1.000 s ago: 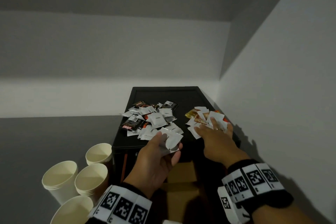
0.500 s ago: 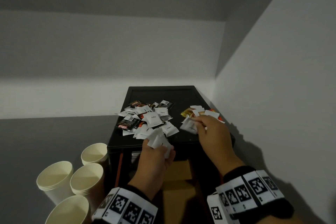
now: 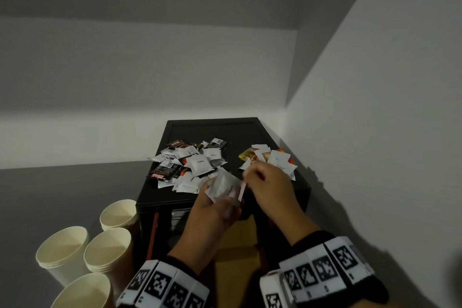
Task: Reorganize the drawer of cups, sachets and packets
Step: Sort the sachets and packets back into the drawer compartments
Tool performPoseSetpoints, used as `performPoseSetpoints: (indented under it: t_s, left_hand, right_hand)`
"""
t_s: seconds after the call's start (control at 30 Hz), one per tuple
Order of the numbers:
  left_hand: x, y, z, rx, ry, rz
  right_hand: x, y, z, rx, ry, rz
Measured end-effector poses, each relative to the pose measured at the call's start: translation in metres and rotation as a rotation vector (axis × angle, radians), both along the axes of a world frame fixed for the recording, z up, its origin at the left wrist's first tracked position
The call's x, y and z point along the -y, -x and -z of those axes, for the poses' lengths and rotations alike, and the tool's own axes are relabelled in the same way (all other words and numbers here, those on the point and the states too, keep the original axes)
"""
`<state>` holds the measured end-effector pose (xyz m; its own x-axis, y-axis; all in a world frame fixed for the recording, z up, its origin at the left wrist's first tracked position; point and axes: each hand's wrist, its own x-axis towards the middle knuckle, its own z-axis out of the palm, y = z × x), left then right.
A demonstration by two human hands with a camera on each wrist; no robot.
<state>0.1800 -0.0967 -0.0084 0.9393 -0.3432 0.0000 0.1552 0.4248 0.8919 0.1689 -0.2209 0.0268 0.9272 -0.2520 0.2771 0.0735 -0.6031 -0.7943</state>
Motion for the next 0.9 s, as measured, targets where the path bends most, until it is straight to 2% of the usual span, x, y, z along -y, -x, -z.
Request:
performPoseSetpoints:
  t_s: [0.07,0.13,0.23,0.3,0.4,0.53,0.6,0.7,0.8,0.9]
  left_hand:
    - [0.001,0.0,-0.002,-0.071,0.045,-0.029]
    - [0.0,-0.001,-0.003,-0.125,0.084,-0.033]
    - [0.0,-0.001,-0.005,-0.191,0.092,-0.04]
    - [-0.001,-0.001,-0.006,-0.225,0.085,-0.043]
    - [-0.004,-0.001,-0.005,-0.263,0.069,-0.042]
    - [-0.007,-0.003,-0.003,-0.274,0.046,-0.072]
    - [-0.007,-0.004,0.0,-0.265,0.03,-0.088]
    - [-0.008,-0.003,0.005,-0.263,0.018,-0.108]
    - [-0.008,-0.002,0.004,-0.252,0.02,-0.11]
    - [-0.007,0.0,0.002,-0.217,0.018,-0.119]
  right_hand:
    - [0.022,-0.011,0.008,0.007,0.173,0.177]
    - [0.044,-0.021,0.02,-0.121,0.384,0.252]
    - [0.055,-0.028,0.03,-0.399,0.578,0.165]
    - [0.052,-0.027,0.034,-0.451,0.627,0.089]
    - [0.045,-0.025,0.036,-0.358,0.7,0.062]
    - [0.034,-0.019,0.041,-0.185,0.703,0.03]
    - [0.027,-0.021,0.034,-0.171,0.627,0.053]
    - [0.02,-0.02,0.02,-0.245,0.447,0.096]
    - [0.016,-0.008,0.022,0.042,0.024,0.18]
    - [0.005,0.0,0.023,0.044,-0.244,0.153]
